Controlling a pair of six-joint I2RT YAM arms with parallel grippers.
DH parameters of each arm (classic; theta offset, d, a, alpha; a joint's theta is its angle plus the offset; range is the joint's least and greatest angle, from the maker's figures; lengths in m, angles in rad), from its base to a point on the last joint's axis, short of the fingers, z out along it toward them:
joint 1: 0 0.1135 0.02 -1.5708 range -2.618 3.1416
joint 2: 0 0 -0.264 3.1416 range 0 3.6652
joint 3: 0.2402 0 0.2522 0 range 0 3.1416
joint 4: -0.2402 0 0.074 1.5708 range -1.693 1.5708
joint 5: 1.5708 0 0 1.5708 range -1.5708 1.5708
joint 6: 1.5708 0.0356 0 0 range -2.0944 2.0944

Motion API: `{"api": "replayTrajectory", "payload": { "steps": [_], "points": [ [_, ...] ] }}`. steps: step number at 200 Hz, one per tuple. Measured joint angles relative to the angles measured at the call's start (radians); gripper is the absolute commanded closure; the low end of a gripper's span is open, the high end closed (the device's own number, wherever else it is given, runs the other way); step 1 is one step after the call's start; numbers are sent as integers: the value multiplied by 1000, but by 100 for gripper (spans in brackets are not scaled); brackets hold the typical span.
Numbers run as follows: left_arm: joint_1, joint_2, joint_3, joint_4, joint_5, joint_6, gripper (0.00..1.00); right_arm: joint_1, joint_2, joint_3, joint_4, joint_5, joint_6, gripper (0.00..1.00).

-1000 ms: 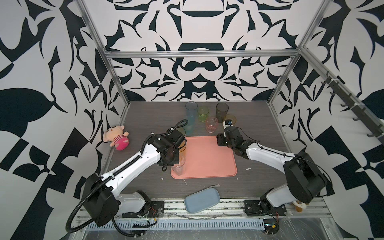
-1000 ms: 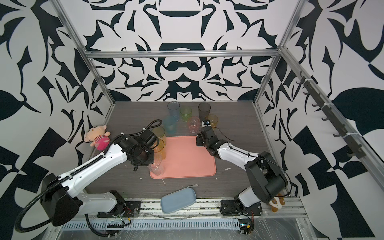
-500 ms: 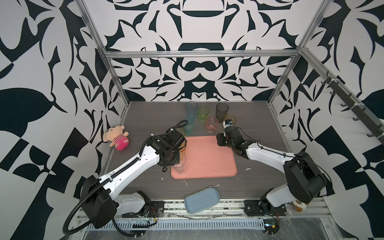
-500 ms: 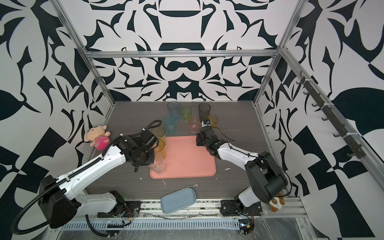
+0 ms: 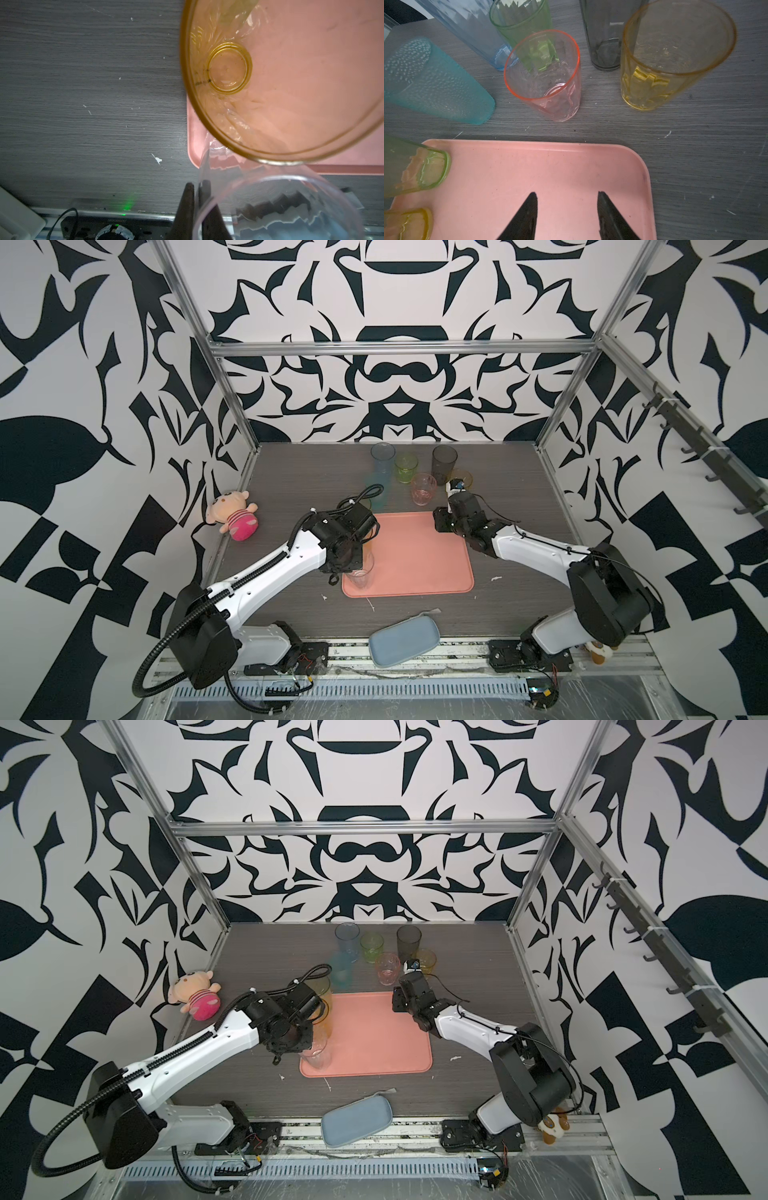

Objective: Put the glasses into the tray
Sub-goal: 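Lower the clear glass onto the tray's near edge and open the left gripper, then draw the left gripper back while the right gripper reaches toward far glasses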

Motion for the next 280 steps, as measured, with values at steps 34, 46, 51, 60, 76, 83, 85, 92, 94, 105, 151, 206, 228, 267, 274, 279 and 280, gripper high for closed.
{"api": "replayTrajectory", "payload": {
  "steps": [34,46,51,60,76,83,85,92,94,105,151,206,228,267,274,279,280],
  "points": [
    [-7,11,0,-3,-7,-7,73,0,0,0,-2,0,0,50],
    [-8,12,1,-6,-9,-6,70,0,0,0,-2,0,0,50],
    [-8,12,4,-10,-9,-4,68,0,0,0,-2,0,0,50],
    [-8,12,11,-14,-12,-7,65,0,0,0,-3,0,0,50],
    [-8,11,31,-23,-17,-6,59,0,0,0,-3,0,0,50],
    [-8,10,42,-26,-19,-3,57,0,0,0,-3,0,0,50],
    [-8,10,45,-27,-20,0,56,0,0,0,-3,0,0,50],
    [-8,7,56,-29,-23,1,54,0,0,0,-4,0,0,50],
    [-8,6,60,-30,-24,-3,53,0,0,0,-4,0,0,50],
    [-8,2,77,-34,-27,6,51,0,0,0,-6,1,0,50],
    [-8,-4,163,-59,-59,37,40,0,0,1,-6,4,0,50],
    [-4,-5,229,-29,-125,69,30,0,0,1,-6,5,-3,50],
    [13,-5,230,-1,-148,73,27,0,-2,5,-17,5,-3,50],
    [49,-40,212,67,-185,107,16,0,-15,47,-74,7,-5,50],
    [61,-61,200,83,-185,116,16,0,-19,55,-84,7,-5,50],
    [71,-76,191,93,-183,121,16,0,-23,62,-92,7,-5,50],
    [75,-80,187,97,-182,124,16,0,-24,64,-97,7,-6,50]
  ]
}}
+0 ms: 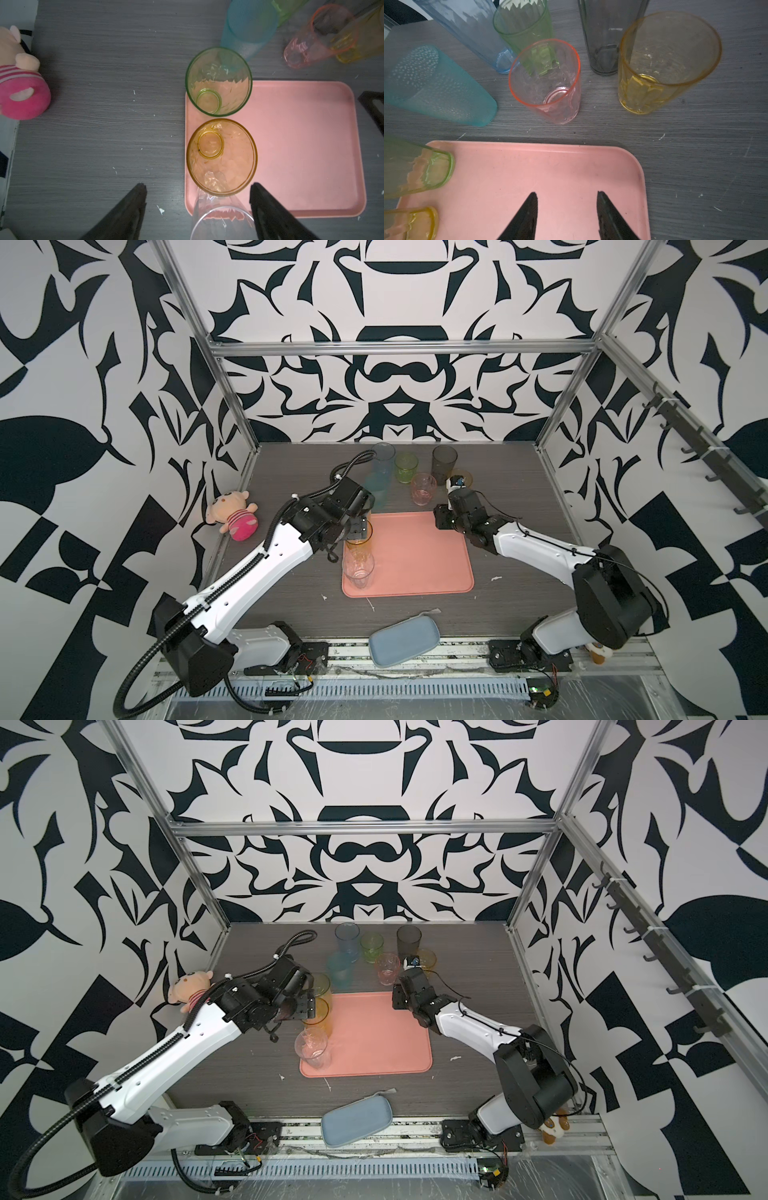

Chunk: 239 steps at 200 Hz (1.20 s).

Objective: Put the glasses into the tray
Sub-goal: 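Draw the left gripper back while the right gripper reaches toward far glasses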

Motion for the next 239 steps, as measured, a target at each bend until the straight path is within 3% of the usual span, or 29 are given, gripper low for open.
{"api": "replayTrajectory", "payload": {
  "steps": [30,59,92,170,239],
  "points": [
    [100,-75,-40,42,18,49,16,0,-18,78,-87,0,-10,50],
    [188,-110,-43,55,36,108,4,0,-20,200,-189,22,-29,49],
    [255,-148,-45,58,44,175,1,0,-22,314,-285,39,-47,49],
    [288,-282,-182,131,16,268,1,0,13,530,-394,42,-82,48],
    [310,-282,-194,158,79,294,0,0,259,780,-445,20,-77,45]
  ]
}}
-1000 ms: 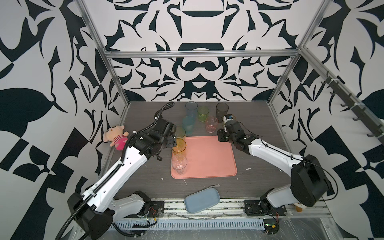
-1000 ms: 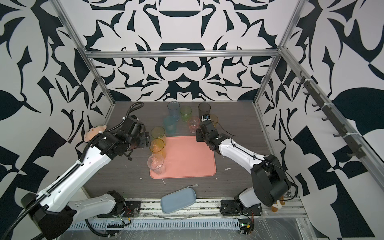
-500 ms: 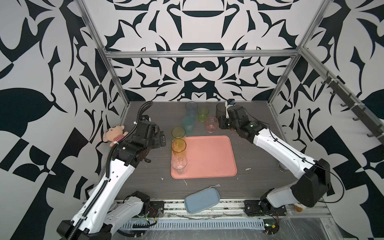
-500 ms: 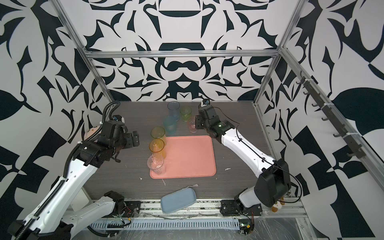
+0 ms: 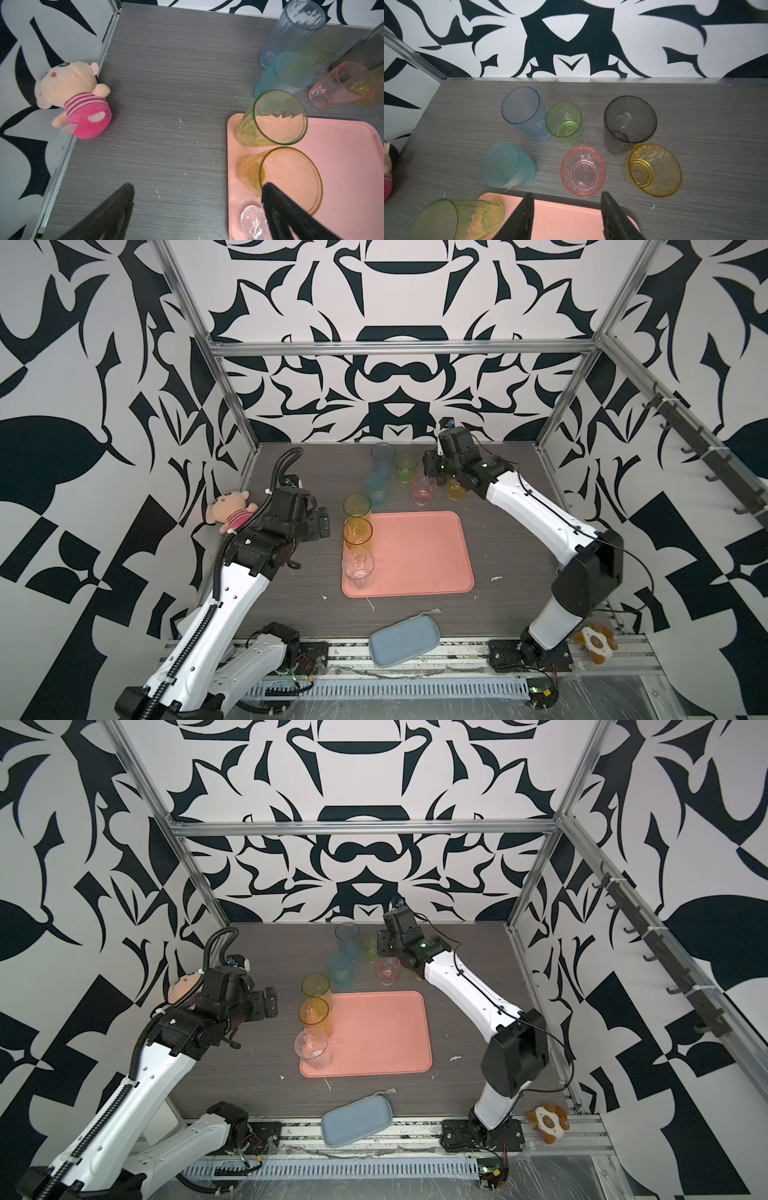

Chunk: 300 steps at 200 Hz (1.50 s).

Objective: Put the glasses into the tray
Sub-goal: 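Draw the left gripper back while the right gripper reaches toward far glasses, then move the right gripper above the blue and green glasses near the far wall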

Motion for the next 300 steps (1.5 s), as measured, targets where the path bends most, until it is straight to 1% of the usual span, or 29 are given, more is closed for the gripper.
{"api": "replayTrajectory", "payload": {
  "steps": [26,74,112,187,236,265,300],
  "points": [
    [0,-4,-12,16,39,11,1,0,105,110,-27,-32,6,45],
    [1,-31,-19,32,69,19,1,0,299,360,-107,-78,27,45],
    [1,-73,-37,47,90,19,1,0,407,500,-159,-99,36,45],
    [1,-82,-42,53,107,19,1,0,518,591,-145,-123,86,46],
    [1,-95,-44,60,106,19,1,0,592,686,-146,-111,105,46],
    [1,-101,-44,65,106,19,0,0,649,784,-154,-93,114,47],
    [1,-112,-45,68,105,19,0,0,702,856,-164,-77,131,49]
  ]
}}
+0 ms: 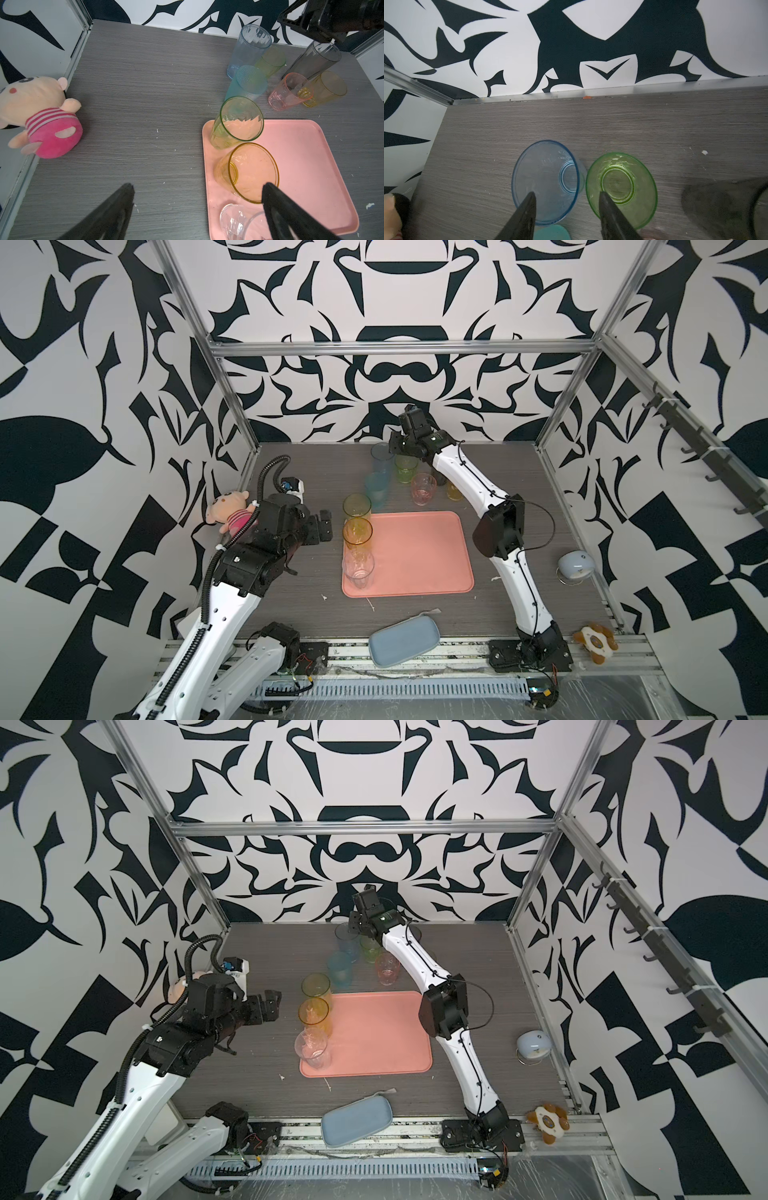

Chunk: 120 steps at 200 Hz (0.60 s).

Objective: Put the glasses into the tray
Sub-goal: 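Move the right gripper above the blue and green glasses near the far wall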

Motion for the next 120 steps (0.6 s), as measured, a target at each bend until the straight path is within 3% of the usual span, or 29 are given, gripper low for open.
{"api": "replayTrajectory", "payload": {
  "steps": [120],
  "points": [
    [0,9,-14,5,-18,3,0,0,103,56,-10,0,36,53]
  ]
}}
